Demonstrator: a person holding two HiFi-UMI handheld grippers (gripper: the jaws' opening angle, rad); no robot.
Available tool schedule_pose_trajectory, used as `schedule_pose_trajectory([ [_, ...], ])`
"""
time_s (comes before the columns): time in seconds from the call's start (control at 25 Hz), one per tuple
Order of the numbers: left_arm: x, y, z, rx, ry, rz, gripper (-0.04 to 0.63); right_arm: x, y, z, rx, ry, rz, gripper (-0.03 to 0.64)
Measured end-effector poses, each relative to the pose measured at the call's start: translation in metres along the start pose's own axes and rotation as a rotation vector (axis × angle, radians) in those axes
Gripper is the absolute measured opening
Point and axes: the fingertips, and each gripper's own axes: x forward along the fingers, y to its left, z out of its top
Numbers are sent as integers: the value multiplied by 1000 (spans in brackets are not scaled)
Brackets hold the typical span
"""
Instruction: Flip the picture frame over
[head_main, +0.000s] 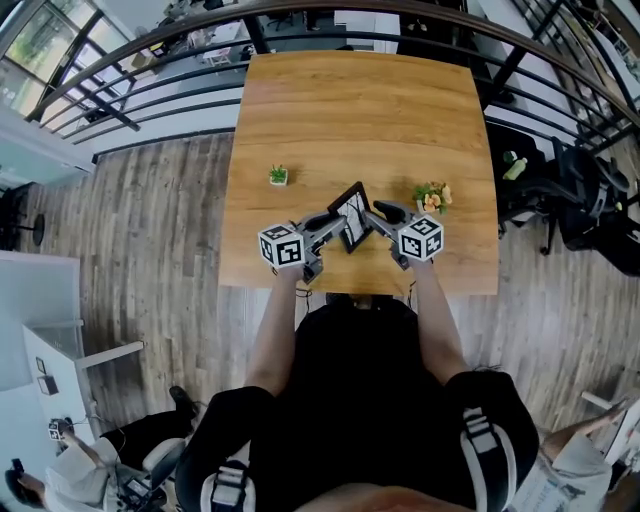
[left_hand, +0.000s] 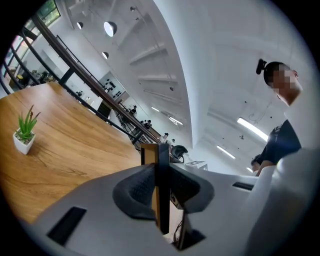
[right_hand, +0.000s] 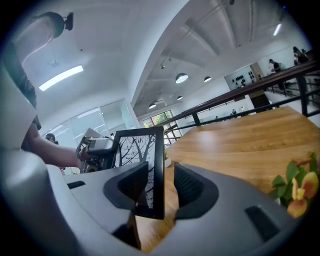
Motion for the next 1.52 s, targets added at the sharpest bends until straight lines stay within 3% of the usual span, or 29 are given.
schedule_pose_trajectory([
  [0.24, -5, -2, -3, -57, 20, -93, 91, -2, 8, -4, 84, -50, 30, 155],
  [0.6, -13, -5, 0, -85, 65, -179, 91, -1, 23, -10, 222, -98, 106, 117],
  [0.88, -8, -3, -7, -112, 105, -217, 91, -11, 25, -25, 326, -122, 111, 98],
  [1.04, 2, 7, -11, -125, 119, -187, 87, -11, 20, -38, 341, -110, 78, 92],
  [1.28, 23, 38, -19, -118, 145, -82, 84, -3, -2, -54, 393, -107, 10, 91],
  [1.52, 24, 75, -30, -95, 196, 94, 83, 13, -18, -62, 356, -62, -68, 91],
])
